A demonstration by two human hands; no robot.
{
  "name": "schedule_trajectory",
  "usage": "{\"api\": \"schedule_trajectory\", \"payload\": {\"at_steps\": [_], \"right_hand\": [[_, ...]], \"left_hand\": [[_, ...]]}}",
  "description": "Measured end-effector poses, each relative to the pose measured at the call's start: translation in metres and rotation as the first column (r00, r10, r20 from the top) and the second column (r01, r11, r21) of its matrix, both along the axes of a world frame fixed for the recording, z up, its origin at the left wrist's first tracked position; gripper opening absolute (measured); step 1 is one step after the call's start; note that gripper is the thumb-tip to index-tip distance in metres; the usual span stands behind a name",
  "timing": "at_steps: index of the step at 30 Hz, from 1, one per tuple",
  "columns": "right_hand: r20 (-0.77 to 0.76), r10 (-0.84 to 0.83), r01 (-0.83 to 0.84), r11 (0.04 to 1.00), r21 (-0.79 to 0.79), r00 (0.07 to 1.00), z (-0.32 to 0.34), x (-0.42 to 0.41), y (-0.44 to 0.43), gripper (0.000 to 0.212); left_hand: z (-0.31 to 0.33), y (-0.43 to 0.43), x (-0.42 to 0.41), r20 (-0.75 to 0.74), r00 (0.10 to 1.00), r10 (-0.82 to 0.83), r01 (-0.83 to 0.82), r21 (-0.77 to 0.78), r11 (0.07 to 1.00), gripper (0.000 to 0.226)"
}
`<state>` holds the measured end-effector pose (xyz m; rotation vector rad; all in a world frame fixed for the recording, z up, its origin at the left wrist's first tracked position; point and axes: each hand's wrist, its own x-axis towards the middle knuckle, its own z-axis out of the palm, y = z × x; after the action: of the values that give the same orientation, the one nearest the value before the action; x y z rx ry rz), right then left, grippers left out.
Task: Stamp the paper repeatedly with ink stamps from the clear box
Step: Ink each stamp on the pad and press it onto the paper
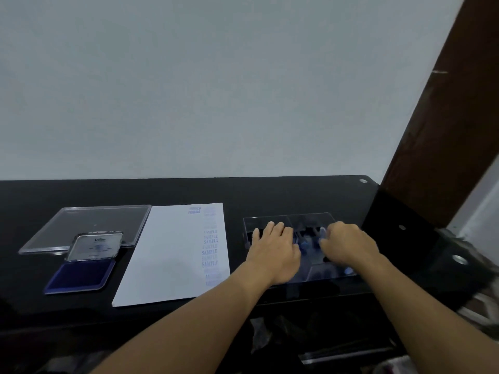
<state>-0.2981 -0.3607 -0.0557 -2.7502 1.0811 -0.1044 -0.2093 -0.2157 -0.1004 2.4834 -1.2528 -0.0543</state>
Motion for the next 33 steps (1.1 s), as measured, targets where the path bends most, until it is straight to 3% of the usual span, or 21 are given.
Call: {"api": "schedule_trajectory", "payload": {"at_steps": [6, 15, 22, 33], "right_hand": [[-0.221, 0.027, -0.031, 0.999, -0.016, 0.975, -0.016, -0.008, -0.01, 0.042], [-0.28, 0.049, -0.049, 0.999, 0.006, 0.959, -0.014, -0.004, -0.01, 0.044], [-0.141, 0.097, -0.087, 0.993, 0.079, 0.985, -0.008, -0.011, -0.009, 0.009], [0.19, 0.241, -0.257, 0.964, 0.067, 0.952, 0.034, 0.012, 0.058, 0.019]], "left_hand": [[-0.014, -0.007, -0.011, 0.017, 1.0, 0.003, -0.004, 0.068, 0.998, 0.053], [-0.017, -0.004, -0.011, 0.03, 1.0, -0.003, 0.002, 0.043, 0.999, 0.055], [-0.004, 0.002, -0.007, -0.011, 1.0, -0.009, 0.009, -0.006, 1.0, 0.049], [0.036, 0.089, 0.019, 0.01, 0.993, 0.122, -0.121, -0.066, 0.991, 0.046]]}}
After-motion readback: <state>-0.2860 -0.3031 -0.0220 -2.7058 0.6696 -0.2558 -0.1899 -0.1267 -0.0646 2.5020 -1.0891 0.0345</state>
